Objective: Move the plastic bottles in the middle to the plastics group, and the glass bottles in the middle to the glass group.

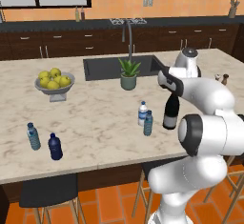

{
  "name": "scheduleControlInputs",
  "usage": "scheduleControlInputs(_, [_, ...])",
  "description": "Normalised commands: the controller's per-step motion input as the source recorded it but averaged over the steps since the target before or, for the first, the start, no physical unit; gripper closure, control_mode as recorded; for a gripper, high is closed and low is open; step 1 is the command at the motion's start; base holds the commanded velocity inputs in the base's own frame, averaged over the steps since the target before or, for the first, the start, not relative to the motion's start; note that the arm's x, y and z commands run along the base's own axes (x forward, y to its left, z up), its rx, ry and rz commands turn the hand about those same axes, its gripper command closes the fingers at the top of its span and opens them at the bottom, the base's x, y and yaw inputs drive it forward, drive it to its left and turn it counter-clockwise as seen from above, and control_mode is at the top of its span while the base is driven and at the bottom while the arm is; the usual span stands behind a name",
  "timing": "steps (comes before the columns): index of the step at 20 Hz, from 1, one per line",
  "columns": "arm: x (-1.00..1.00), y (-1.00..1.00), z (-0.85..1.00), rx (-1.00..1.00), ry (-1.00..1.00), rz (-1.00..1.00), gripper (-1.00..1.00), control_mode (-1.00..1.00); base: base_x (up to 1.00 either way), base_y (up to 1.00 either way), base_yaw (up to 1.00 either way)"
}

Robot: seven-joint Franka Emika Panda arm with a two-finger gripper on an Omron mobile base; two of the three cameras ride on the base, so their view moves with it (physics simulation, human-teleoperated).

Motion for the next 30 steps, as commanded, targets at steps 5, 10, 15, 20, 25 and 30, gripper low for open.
scheduleControlInputs(5, [0.02, -0.02, -0.06, 0.00, 0.00, 0.00, 1.00, -1.00, 0.00, 0.00, 0.00])
scheduleControlInputs(10, [0.00, 0.00, 0.02, 0.00, -0.01, -0.04, 1.00, -1.00, 0.00, 0.00, 0.00])
scheduleControlInputs(15, [-0.06, -0.12, 0.49, 0.01, -0.03, -0.10, 1.00, -1.00, 0.00, 0.00, 0.00])
scheduleControlInputs(20, [-0.41, -0.85, 0.47, 0.01, 0.00, -0.09, 1.00, -1.00, 0.00, 0.00, 0.00])
scheduleControlInputs(25, [-0.39, -1.00, 0.05, 0.00, 0.00, -0.19, 1.00, -1.00, 0.00, 0.00, 0.00])
scheduleControlInputs(30, [-0.27, -1.00, 0.00, 0.00, 0.00, -0.23, 1.00, -1.00, 0.00, 0.00, 0.00])
